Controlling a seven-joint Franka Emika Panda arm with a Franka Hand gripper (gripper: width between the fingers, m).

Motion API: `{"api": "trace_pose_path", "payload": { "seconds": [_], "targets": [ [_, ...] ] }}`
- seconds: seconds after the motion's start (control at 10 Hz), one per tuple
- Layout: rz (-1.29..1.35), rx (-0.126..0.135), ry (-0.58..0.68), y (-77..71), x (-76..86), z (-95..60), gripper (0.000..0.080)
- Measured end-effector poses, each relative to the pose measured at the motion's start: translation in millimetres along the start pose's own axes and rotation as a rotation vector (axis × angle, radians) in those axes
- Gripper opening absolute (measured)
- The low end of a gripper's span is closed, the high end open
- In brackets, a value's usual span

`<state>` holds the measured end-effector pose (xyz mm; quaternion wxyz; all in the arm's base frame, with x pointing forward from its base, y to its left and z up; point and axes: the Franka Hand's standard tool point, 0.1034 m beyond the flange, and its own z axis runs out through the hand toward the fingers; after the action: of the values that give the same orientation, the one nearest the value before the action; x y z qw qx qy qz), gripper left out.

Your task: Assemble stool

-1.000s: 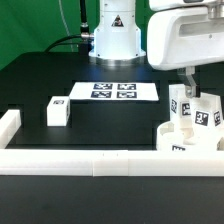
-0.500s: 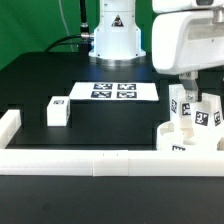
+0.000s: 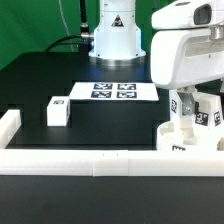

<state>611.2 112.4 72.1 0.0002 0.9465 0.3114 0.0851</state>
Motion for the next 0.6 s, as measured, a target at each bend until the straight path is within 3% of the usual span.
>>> {"api": "trace_pose_path", "payload": {
  "seconds": [0.1,0.2,0.3,0.6],
  "targets": [
    [0.007,0.000,0.000,-0.5,0.3,0.0,0.0619],
    [0.008,0.000,0.000,-0.4,0.3,-0.1,0.0446],
    [0.010,0.000,0.000,-0.2,0.2,0.0,0.0335],
    [0.080,0.000,0.000,0.3,-0.1,0.0,0.0335]
  ]
}}
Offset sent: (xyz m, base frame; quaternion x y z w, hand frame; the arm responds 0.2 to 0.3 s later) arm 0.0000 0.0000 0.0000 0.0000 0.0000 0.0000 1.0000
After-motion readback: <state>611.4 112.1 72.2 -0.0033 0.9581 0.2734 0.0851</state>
